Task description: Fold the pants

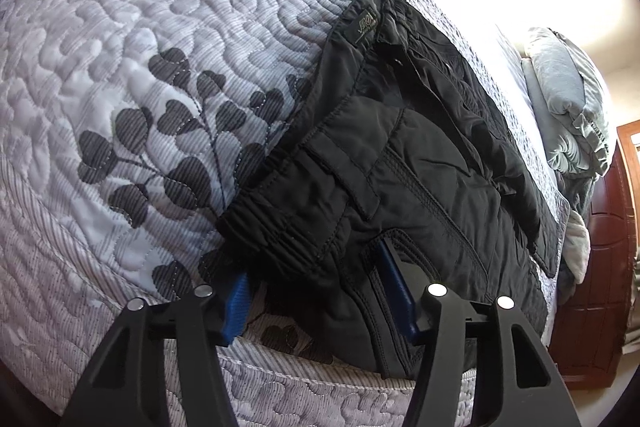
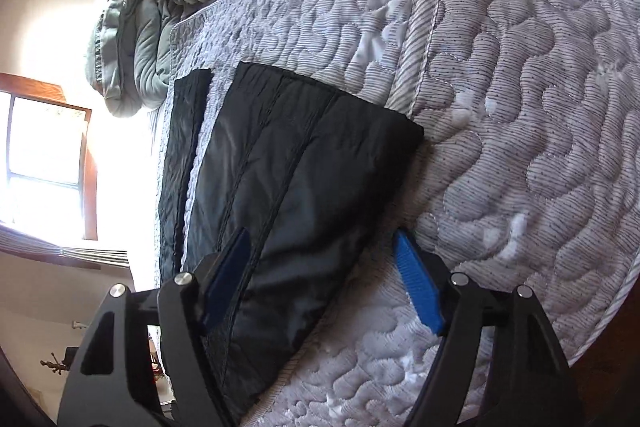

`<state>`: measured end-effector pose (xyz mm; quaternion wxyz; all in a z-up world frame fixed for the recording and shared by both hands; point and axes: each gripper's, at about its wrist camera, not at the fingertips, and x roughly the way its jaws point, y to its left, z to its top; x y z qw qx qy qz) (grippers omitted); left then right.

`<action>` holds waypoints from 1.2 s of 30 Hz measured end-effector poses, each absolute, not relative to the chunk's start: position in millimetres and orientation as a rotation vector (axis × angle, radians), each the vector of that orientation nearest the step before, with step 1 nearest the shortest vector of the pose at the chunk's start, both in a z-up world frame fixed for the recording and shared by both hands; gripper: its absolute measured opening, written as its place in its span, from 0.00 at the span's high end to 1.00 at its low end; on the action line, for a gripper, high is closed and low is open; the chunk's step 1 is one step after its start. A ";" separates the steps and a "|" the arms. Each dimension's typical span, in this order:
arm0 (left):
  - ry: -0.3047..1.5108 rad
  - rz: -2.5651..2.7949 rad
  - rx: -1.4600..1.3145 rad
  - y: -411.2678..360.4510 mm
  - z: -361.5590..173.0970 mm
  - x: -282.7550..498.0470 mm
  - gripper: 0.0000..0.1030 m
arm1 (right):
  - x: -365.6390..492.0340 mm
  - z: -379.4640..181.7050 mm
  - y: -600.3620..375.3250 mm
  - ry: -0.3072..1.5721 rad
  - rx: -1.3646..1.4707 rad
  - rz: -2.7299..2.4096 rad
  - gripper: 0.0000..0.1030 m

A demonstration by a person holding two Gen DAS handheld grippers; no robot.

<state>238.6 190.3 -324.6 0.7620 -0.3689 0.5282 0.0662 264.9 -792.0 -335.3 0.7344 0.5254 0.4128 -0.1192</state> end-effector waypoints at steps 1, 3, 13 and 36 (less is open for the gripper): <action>1.146 0.155 -0.804 191.3 -324.4 237.3 0.52 | 267.2 -336.0 -792.5 0.891 1.162 -0.256 0.28; 1.130 0.174 -0.821 194.0 -322.5 233.6 0.73 | 267.6 -335.8 -791.8 0.865 1.163 -0.240 0.59; 1.095 0.224 -0.926 230.9 -298.6 200.7 0.82 | 244.7 -306.5 -756.2 0.908 1.034 -0.227 0.92; 1.034 0.377 -0.620 329.3 -225.1 136.5 0.03 | 238.2 -244.3 -683.1 1.245 0.482 -0.298 0.21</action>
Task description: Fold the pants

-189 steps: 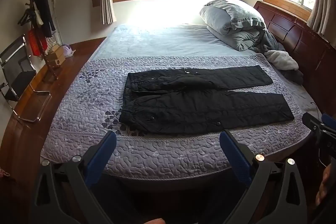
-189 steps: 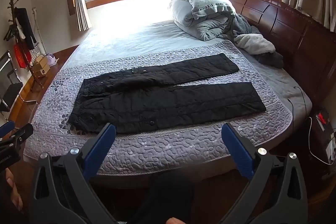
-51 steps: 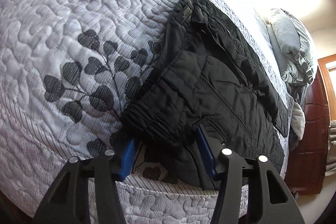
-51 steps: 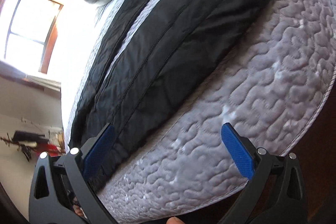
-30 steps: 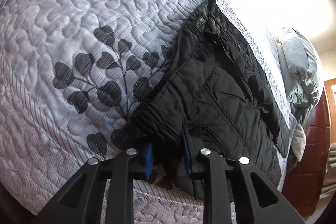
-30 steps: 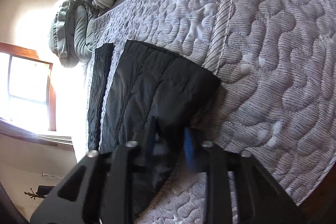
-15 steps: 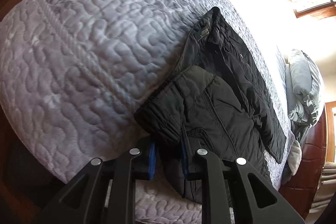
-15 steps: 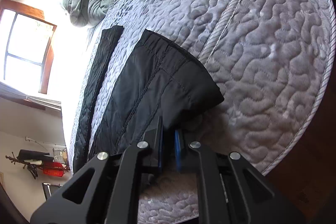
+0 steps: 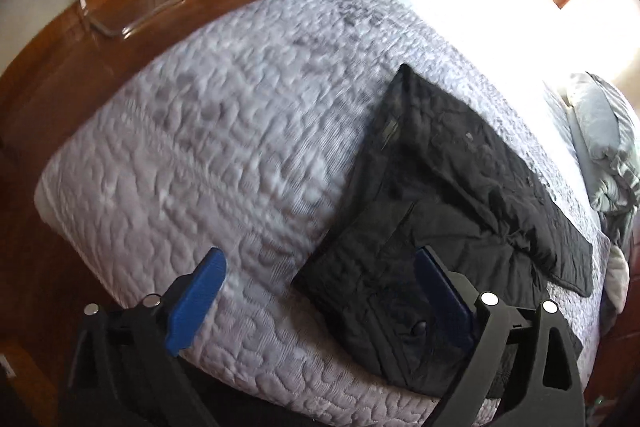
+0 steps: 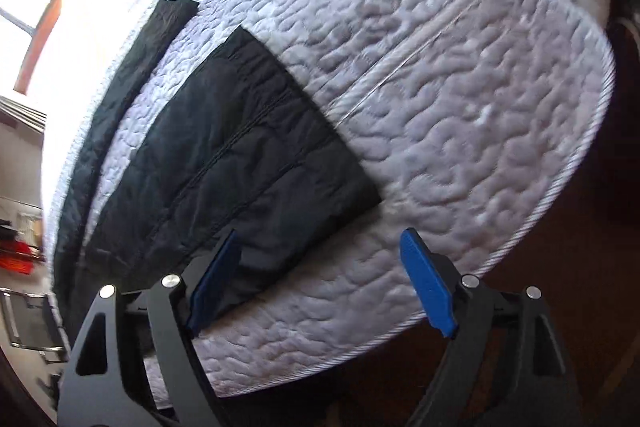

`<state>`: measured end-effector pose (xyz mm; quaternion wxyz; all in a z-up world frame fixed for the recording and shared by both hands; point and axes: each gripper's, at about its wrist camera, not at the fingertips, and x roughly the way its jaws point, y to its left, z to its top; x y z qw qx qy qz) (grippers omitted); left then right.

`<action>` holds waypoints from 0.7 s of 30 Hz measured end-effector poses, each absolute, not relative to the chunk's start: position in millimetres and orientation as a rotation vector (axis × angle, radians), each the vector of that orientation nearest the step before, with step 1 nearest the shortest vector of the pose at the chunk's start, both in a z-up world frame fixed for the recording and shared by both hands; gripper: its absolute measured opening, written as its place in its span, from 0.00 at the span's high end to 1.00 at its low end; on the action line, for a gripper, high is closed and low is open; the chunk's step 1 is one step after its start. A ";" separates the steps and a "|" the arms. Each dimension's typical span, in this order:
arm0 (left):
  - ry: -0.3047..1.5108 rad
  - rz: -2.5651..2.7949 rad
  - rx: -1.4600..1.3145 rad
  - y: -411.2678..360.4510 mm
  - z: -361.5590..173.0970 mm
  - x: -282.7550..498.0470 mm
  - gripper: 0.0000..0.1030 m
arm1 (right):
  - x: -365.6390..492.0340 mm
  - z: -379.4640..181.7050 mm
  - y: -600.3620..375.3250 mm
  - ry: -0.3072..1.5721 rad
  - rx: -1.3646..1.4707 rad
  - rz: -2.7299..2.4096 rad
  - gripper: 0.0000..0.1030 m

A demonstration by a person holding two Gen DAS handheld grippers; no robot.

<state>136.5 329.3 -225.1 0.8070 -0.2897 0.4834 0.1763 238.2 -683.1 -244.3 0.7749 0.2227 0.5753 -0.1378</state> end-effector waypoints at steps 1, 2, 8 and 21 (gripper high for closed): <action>1.026 0.338 -0.600 339.9 -215.9 151.5 0.04 | 242.9 -232.9 -686.6 1.233 0.454 -0.291 0.21; 1.029 0.291 -0.577 346.0 -207.3 173.1 0.04 | 251.7 -220.4 -687.6 1.215 0.448 -0.266 0.21; 1.156 0.030 -0.525 359.3 -219.5 328.2 0.04 | 359.5 -182.9 -650.8 1.164 0.510 0.005 0.11; 1.323 -0.089 -0.548 378.0 -331.2 448.7 0.06 | 579.2 -217.2 -553.6 1.270 0.365 0.194 0.11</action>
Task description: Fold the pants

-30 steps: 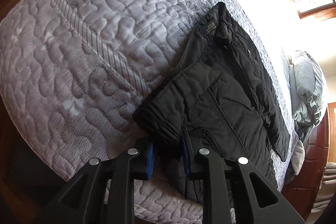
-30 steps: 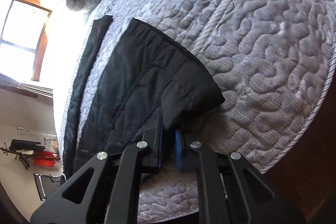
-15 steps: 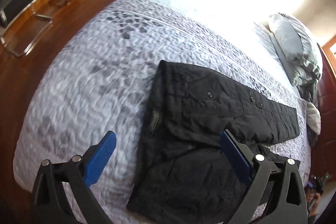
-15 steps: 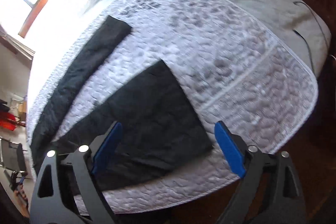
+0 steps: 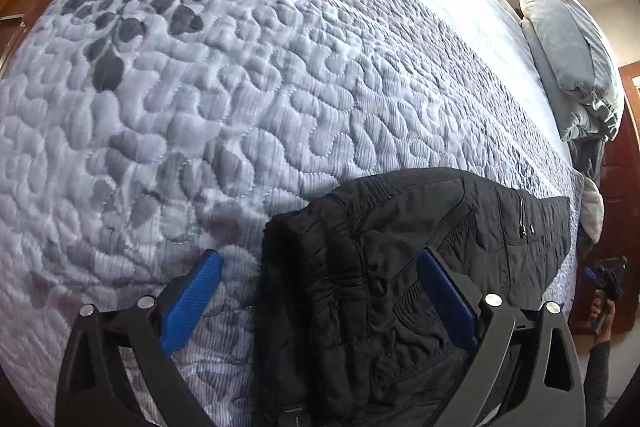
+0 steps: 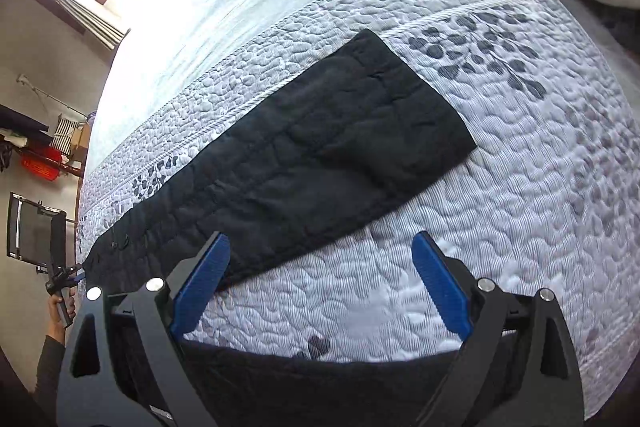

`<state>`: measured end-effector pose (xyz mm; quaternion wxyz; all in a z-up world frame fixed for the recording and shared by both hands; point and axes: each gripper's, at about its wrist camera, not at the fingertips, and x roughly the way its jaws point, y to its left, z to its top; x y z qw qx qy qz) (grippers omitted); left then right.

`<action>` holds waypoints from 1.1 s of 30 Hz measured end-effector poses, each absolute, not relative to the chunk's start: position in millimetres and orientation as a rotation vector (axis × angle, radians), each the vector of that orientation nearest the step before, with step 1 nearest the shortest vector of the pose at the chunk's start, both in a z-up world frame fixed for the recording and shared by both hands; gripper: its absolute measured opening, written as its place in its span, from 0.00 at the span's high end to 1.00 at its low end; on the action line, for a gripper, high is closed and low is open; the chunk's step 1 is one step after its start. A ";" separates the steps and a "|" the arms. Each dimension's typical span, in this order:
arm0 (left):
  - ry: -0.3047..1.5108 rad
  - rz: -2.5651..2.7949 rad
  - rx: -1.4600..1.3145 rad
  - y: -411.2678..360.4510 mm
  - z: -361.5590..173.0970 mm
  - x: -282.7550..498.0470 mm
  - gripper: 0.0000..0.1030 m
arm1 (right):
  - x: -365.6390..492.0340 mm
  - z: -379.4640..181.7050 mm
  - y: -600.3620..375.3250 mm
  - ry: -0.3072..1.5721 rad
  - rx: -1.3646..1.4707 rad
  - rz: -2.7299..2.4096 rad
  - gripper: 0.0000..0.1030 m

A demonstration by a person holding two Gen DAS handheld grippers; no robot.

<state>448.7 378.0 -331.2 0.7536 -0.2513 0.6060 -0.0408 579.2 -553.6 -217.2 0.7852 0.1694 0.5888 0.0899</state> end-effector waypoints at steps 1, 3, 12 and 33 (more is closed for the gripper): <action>1.332 -0.103 -0.519 373.2 -332.5 450.5 0.08 | 592.2 -219.9 -552.2 1.278 0.359 0.205 0.11; 1.341 -0.106 -0.496 373.4 -334.3 452.8 0.30 | 620.1 -223.3 -551.1 1.285 0.329 0.226 0.10; 1.328 -0.125 -0.552 378.5 -336.2 457.4 0.73 | 731.3 -251.9 -564.8 1.311 0.236 0.183 0.11; 1.272 -0.036 -0.473 373.0 -317.9 452.3 0.91 | 765.5 -279.4 -585.4 1.287 0.236 0.335 0.92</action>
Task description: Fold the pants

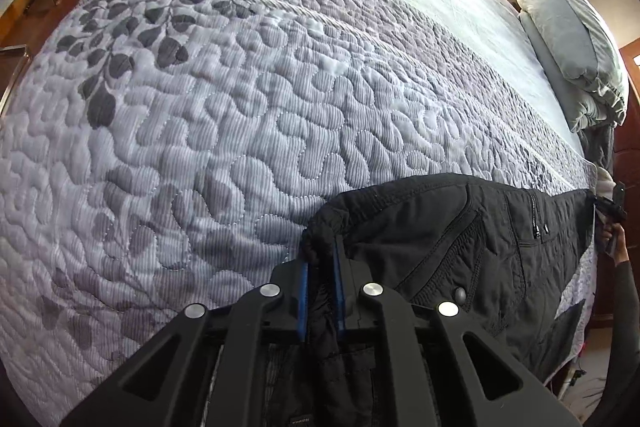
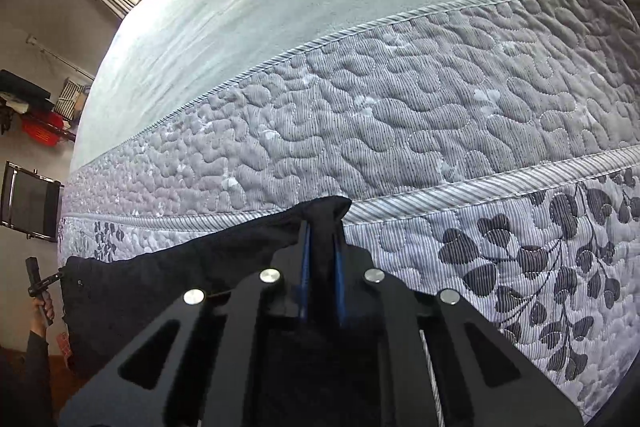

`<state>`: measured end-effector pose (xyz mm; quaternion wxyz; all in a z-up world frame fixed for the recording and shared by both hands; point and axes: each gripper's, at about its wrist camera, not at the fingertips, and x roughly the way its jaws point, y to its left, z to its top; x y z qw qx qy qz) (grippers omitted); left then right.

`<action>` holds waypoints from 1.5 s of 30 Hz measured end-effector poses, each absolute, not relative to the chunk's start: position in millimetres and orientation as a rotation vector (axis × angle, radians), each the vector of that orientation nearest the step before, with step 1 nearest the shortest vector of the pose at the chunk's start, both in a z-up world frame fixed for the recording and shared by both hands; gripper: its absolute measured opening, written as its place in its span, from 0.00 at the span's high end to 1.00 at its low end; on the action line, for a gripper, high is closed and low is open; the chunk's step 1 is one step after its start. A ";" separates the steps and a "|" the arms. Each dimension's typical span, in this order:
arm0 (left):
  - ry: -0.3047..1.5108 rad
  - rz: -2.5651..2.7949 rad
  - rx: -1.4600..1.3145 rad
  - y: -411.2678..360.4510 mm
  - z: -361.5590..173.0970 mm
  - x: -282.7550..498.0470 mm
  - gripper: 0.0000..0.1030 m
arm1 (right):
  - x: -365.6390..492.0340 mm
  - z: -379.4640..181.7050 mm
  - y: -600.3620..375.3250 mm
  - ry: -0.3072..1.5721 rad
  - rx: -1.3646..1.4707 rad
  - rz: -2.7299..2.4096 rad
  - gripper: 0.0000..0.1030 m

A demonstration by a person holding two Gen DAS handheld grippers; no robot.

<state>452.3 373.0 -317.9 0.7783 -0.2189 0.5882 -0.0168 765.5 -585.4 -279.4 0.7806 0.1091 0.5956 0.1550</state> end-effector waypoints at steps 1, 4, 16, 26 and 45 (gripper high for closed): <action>1.258 -0.026 -0.474 374.3 -311.7 451.4 0.91 | 761.3 -272.2 -587.4 1.278 0.227 0.327 0.92; 1.196 -0.015 -0.477 373.5 -285.7 445.8 0.91 | 744.6 -242.8 -594.5 1.226 0.220 0.325 0.93; 0.963 -0.020 -0.359 337.1 -167.4 372.1 0.92 | 582.7 -129.3 -635.5 0.981 0.148 0.303 0.95; 0.886 -0.040 -0.306 314.8 -145.9 235.3 0.92 | 380.2 -149.7 -675.9 0.897 0.217 0.209 0.95; 1.077 0.298 -0.423 335.1 -260.3 97.8 0.44 | 202.1 -242.8 -701.4 0.952 0.774 0.065 0.32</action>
